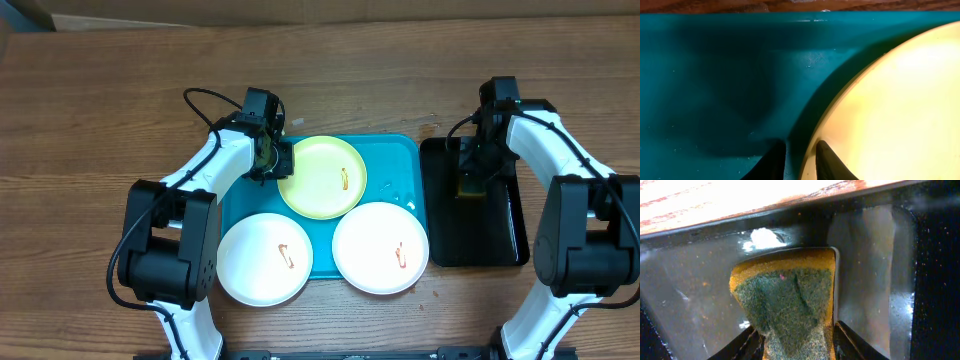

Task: Clean dirty plates on tray and stack at the side
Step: 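Grasp the green sponge with the right gripper and lift it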

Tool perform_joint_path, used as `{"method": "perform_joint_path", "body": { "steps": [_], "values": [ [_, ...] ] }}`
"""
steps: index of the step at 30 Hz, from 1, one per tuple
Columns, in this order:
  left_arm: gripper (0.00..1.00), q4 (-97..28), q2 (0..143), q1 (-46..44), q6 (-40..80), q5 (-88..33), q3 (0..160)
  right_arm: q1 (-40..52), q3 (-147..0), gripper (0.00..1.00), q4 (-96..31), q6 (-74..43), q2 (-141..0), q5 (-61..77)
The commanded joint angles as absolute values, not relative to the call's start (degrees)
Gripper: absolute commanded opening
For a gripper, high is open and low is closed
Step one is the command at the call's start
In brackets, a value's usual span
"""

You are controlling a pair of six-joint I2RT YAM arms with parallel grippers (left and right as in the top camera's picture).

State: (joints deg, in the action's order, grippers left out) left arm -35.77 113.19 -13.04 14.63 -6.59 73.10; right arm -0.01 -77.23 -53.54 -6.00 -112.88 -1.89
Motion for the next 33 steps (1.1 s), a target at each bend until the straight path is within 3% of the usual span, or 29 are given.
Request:
{"method": "perform_joint_path", "body": {
  "steps": [1, 8, 9, 11, 17, 22, 27, 33],
  "values": [
    [0.24, -35.94, 113.89, -13.1, 14.76, -5.8, 72.64, 0.01, -76.84, 0.45, -54.02, -6.26, -112.2, -2.46],
    [0.27, -35.83, 113.89, -13.1, 14.79, -5.8, 72.64, 0.01, -76.82, 0.43, -55.42, -6.31, -112.2, -1.3],
    [0.27, -35.68, 113.89, -13.1, 14.76, -5.8, 72.64, 0.01, -76.82, 0.34, -55.66, -6.31, -112.2, -1.19],
    [0.28, -35.53, 113.89, -13.1, 14.76, -5.78, 72.64, 0.01, -76.82, 0.04, -56.75, -6.39, -112.2, -1.21],
    [0.31, -35.48, 113.86, -13.1, 14.76, -5.8, 72.66, 0.01, -78.41, 0.04, -59.4, -7.53, -111.26, -1.26],
    [0.27, -35.48, 113.86, -13.1, 14.76, -5.8, 72.99, 0.47, -80.6, 0.04, -63.68, -7.77, -107.13, -1.23],
    [0.33, -35.16, 113.86, -13.1, 14.09, -5.78, 73.23, 2.26, -80.6, 0.04, -67.16, -10.94, -105.43, -3.53],
    [0.16, -35.05, 113.86, -13.1, 14.11, -5.8, 73.23, 5.91, -80.31, 0.04, -67.77, -17.21, -105.45, -6.83]
  ]
}}
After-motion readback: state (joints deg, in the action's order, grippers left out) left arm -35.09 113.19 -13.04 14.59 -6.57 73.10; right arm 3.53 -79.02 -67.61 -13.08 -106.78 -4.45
